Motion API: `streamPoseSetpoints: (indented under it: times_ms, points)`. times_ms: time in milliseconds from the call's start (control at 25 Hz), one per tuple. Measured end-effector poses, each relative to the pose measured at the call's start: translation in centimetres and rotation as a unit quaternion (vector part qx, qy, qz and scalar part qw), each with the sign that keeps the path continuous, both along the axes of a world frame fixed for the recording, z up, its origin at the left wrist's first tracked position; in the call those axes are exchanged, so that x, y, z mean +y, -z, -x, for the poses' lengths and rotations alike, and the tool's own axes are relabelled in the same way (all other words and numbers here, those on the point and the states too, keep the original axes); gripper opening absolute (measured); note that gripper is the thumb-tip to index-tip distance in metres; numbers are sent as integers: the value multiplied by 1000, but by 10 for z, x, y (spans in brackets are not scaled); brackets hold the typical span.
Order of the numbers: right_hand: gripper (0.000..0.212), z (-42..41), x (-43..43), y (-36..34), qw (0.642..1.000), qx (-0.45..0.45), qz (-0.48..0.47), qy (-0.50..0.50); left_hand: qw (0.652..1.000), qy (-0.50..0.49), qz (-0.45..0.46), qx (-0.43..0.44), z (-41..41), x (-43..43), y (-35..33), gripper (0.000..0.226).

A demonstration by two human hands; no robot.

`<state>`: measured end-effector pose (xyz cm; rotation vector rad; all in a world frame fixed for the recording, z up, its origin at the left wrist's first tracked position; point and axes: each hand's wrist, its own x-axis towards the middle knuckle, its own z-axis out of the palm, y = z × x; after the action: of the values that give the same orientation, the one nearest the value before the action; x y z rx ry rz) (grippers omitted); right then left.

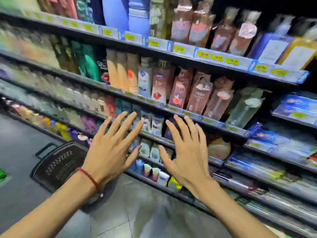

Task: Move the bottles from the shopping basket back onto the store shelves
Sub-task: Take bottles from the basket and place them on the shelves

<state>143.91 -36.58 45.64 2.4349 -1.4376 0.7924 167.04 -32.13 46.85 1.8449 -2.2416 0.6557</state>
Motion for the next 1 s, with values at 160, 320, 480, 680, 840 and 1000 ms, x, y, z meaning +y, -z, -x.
streamPoseSetpoints:
  times_ms: [160,320,480,680,840,1000]
  points:
    - [67,-84,20,34,998,1,-35,-47,997,-57,-44,-8,-75,38,36,71]
    - [66,-171,32,64,995,12,-66,-70,992,-91,-86,-16,-156,62,64,74]
    - [67,-248,41,95,992,28,-92,-77,986,-108,-121,-23,-238,72,88,75]
    - [68,-319,39,124,989,64,-125,-45,982,-105,-158,0,-312,62,118,72]
    - [64,-359,11,153,989,66,-121,-59,977,-104,-187,9,-360,29,146,72]
    - [62,-400,-33,187,986,66,-140,-60,973,-95,-209,-1,-407,-17,176,72]
